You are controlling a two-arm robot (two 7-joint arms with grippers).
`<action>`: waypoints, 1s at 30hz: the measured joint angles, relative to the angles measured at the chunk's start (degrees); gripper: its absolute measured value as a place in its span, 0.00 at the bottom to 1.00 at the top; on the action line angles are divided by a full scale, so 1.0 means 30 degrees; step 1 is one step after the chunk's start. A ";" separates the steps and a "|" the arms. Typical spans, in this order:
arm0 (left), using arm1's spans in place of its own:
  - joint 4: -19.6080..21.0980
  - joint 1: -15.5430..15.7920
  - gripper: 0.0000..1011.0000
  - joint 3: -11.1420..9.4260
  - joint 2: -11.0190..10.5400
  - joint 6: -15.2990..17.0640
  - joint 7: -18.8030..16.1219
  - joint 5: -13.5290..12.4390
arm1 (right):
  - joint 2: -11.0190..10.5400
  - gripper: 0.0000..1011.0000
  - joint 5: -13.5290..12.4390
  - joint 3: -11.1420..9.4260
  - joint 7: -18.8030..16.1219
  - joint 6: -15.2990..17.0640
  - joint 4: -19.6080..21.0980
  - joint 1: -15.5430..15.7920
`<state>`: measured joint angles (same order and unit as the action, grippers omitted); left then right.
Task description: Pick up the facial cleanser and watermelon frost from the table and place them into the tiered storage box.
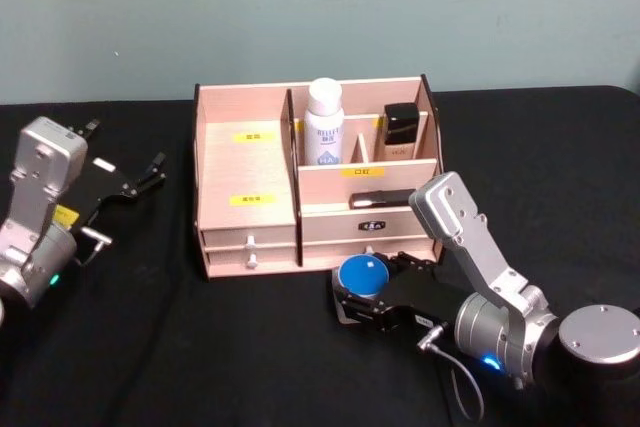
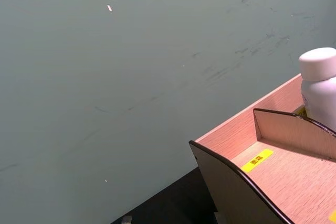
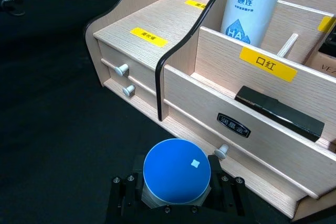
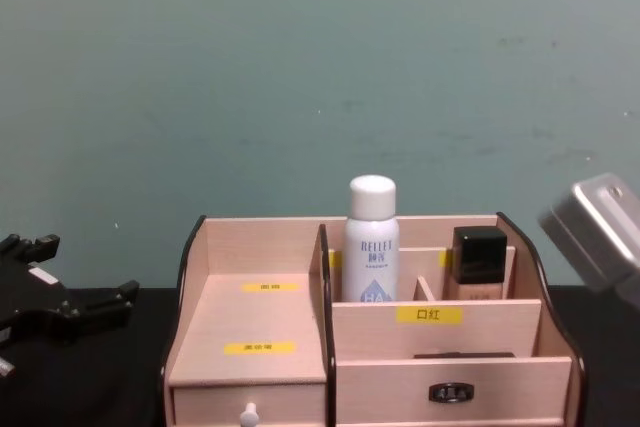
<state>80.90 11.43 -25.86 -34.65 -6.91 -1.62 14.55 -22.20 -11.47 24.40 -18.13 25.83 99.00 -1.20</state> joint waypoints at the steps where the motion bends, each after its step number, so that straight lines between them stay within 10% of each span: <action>1: -0.0001 0.0000 1.00 0.0000 0.0000 0.0000 0.0000 0.0000 | 0.0008 0.72 0.0000 -0.0024 -0.0015 -0.0021 0.0000 0.0015; 19: 0.0000 0.0000 1.00 0.0000 0.0000 0.0000 0.0000 0.0000 | -0.0262 0.72 -0.0445 -0.0231 -0.0911 -0.0584 0.2321 -0.0118; 30: -0.0001 0.0000 1.00 0.0000 0.0000 -0.0001 0.0000 0.0000 | 0.0612 0.72 -0.0307 0.1055 -0.1249 -0.0664 0.1923 -0.2432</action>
<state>80.90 11.43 -25.86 -34.65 -6.91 -1.62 14.55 -20.36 -12.39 27.56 -21.87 23.84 104.76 -8.49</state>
